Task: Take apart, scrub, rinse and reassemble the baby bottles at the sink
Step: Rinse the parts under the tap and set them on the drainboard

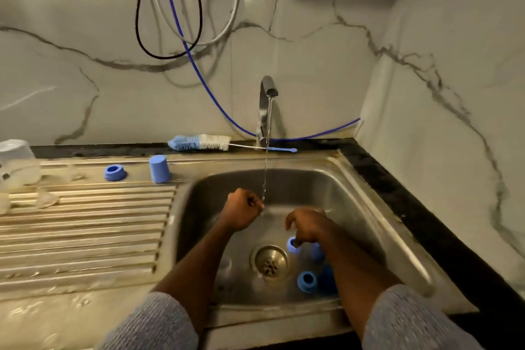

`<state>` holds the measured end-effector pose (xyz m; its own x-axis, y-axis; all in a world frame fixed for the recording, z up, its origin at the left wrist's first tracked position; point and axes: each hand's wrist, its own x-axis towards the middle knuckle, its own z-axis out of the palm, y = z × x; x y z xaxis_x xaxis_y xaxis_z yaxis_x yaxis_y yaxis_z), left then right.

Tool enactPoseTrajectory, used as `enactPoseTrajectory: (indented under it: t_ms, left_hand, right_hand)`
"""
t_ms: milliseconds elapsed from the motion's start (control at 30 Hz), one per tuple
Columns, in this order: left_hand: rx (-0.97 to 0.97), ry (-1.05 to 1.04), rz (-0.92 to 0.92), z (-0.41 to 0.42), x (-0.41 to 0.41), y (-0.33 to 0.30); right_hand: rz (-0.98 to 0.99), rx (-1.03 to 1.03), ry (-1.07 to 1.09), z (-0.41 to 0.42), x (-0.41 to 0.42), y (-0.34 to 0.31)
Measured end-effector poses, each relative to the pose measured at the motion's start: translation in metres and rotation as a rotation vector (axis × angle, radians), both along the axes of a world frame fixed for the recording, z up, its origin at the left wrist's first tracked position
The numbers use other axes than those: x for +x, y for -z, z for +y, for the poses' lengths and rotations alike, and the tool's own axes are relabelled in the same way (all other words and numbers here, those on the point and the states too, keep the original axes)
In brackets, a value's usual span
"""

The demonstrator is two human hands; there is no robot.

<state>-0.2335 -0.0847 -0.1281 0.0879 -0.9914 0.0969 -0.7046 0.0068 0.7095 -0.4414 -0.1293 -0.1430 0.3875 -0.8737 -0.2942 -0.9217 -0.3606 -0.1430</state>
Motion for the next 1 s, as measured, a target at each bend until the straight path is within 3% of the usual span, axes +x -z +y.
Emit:
enactPoseTrajectory:
  t_ms: [167,367,433,600,800,1000]
  left_hand:
    - [0.0,-0.028,0.059,-0.009,0.018,0.008]
    - [0.026,-0.03,0.12,-0.021,0.016,0.02]
    - [0.037,-0.066,0.143,-0.024,0.017,0.026]
    - [0.034,-0.112,0.195,-0.026,0.012,0.026]
    - [-0.039,-0.008,0.247,-0.026,0.002,0.027]
    - [-0.093,-0.032,0.389,-0.029,0.001,0.027]
  right_hand:
    - [0.238,0.01,-0.076,-0.008,0.009,0.006]
    - [0.214,0.03,-0.05,-0.005,0.02,0.018]
    - [0.046,0.027,-0.008,-0.007,0.032,0.014]
    - [-0.642,0.02,0.22,-0.02,0.068,0.0]
    - [-1.054,0.28,0.372,-0.029,0.065,0.004]
    - [-1.371,0.44,0.409,-0.027,0.071,-0.006]
